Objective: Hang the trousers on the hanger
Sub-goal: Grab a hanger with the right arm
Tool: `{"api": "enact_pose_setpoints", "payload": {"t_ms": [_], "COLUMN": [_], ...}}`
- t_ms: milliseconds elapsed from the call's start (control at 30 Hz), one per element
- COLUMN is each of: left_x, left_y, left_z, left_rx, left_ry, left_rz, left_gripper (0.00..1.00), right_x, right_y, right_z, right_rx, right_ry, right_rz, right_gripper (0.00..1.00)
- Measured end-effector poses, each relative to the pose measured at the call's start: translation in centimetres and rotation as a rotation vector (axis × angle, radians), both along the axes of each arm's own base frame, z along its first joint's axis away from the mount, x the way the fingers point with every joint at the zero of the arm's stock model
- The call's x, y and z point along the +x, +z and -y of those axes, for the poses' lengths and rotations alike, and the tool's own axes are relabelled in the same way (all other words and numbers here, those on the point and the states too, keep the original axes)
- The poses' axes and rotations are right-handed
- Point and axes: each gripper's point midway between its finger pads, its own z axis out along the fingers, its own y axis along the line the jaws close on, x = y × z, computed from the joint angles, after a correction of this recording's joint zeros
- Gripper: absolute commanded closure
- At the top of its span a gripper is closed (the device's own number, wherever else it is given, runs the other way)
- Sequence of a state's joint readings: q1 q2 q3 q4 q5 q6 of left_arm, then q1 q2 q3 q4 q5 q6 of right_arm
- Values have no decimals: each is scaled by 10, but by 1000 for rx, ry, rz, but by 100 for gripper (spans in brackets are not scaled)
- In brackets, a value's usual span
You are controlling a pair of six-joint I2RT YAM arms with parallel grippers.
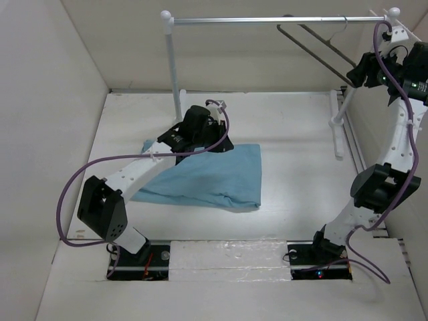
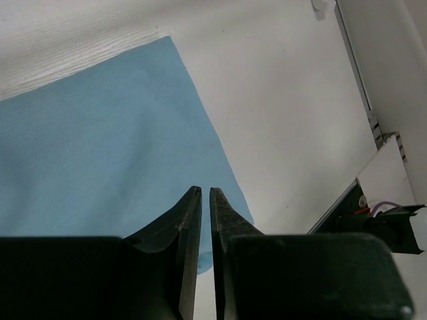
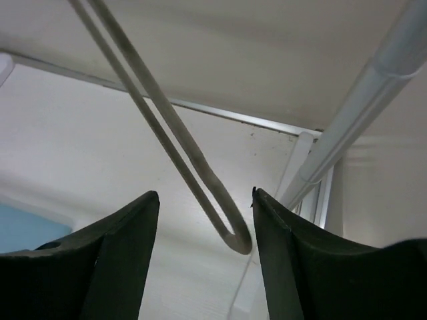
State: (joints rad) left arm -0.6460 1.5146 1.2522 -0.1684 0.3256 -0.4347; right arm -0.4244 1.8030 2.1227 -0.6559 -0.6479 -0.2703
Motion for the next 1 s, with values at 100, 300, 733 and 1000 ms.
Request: {"api": "enact_pose_setpoints", "payload": {"t_ms": [100, 300, 733, 1000], "left_x": [1, 3, 11, 23], "left_y": [-5, -13, 17, 103], "left_z": [1, 3, 5, 17], "left_rx": [7, 15, 5, -111], "left_ry": [1, -1, 20, 19], "left_rz": [-10, -30, -9, 117], "left_gripper": [94, 95, 72, 68], "right_x": [-8, -11, -24, -72], "right_y": [-11, -12, 21, 60], "right_z": [-10, -19, -57, -79], "right_rx": [20, 27, -58, -137], "right_ry": [46, 100, 91, -2], "right_rz": [-18, -7, 106, 227], "right_gripper": [54, 57, 100, 100]}}
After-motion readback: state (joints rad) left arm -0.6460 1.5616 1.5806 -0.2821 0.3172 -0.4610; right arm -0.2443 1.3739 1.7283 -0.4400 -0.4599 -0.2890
